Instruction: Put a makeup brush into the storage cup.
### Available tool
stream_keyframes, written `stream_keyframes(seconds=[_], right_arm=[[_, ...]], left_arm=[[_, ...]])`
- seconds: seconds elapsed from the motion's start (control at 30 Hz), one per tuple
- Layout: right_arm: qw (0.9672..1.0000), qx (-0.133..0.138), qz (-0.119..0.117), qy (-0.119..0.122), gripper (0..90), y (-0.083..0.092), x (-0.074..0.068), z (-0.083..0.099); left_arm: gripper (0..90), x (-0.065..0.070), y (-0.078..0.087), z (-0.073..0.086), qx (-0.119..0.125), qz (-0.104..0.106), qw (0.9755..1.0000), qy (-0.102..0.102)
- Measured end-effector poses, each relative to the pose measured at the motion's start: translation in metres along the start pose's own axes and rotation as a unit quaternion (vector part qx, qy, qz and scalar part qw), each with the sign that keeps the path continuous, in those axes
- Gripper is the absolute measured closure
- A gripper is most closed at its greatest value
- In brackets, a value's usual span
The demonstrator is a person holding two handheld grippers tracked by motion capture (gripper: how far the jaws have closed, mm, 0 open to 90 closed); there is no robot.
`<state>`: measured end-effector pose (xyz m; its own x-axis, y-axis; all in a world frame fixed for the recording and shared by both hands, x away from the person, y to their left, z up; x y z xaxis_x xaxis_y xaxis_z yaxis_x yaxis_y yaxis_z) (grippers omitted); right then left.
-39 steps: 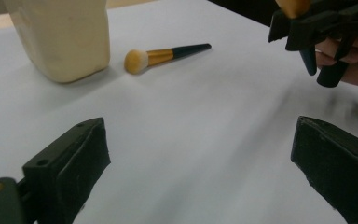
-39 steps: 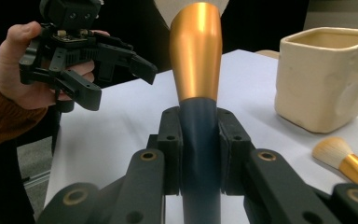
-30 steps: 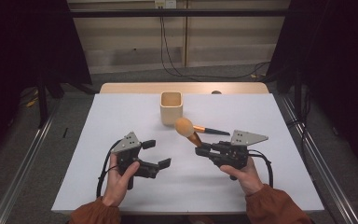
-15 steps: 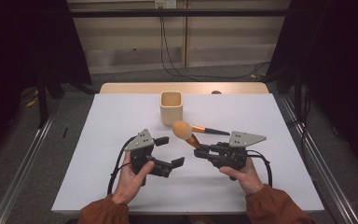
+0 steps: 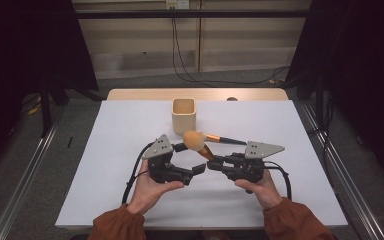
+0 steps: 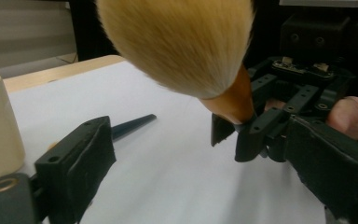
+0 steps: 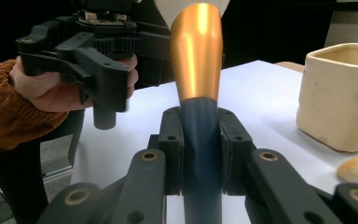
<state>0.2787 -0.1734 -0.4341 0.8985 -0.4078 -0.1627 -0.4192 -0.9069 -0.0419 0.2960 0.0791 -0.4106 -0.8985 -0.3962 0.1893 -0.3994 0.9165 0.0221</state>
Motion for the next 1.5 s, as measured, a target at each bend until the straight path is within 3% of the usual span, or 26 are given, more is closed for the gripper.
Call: stream_keyframes(seconds=[0.2,0.33,0.5,0.87,1.27,1.5], right_arm=[[1.0,0.002,0.001,0.001,74.8,0.0,0.0,0.0],[1.0,0.004,-0.001,0.002,74.8,0.0,0.0,0.0],[1.0,0.006,-0.002,-0.003,74.8,0.0,0.0,0.0],[0.9999,0.007,-0.003,-0.009,74.8,-0.001,0.001,0.002],[0.9999,0.009,-0.003,-0.012,73.6,0.001,0.001,0.003],[1.0,0.003,0.005,-0.007,73.6,0.0,0.001,0.003]], left_arm=[[19.6,0.001,-0.006,-0.003,0.019,0.003,0.9998,0.005],[27.3,0.002,-0.013,-0.003,0.012,0.016,0.9997,0.013],[34.5,0.003,-0.016,-0.002,0.019,0.015,0.9996,0.016],[56.9,0.002,-0.021,-0.004,0.036,0.032,0.9974,0.053],[64.8,0.005,-0.024,-0.008,0.03,0.05,0.9963,0.064],[66.0,0.007,-0.03,-0.012,0.024,0.052,0.9969,0.054]])
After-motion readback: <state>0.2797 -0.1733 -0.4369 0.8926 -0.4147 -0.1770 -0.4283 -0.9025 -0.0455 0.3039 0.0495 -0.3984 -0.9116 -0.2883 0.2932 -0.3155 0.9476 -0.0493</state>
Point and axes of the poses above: each handheld gripper's, and its own axes: y roughly backward along the jaws, z roughly out of its underside, x roughly to its right, the point moved 1 cm from there along -y, roughly forward along the jaws, and after that the axes turned 13 degrees about x, right-handed, at the moved point
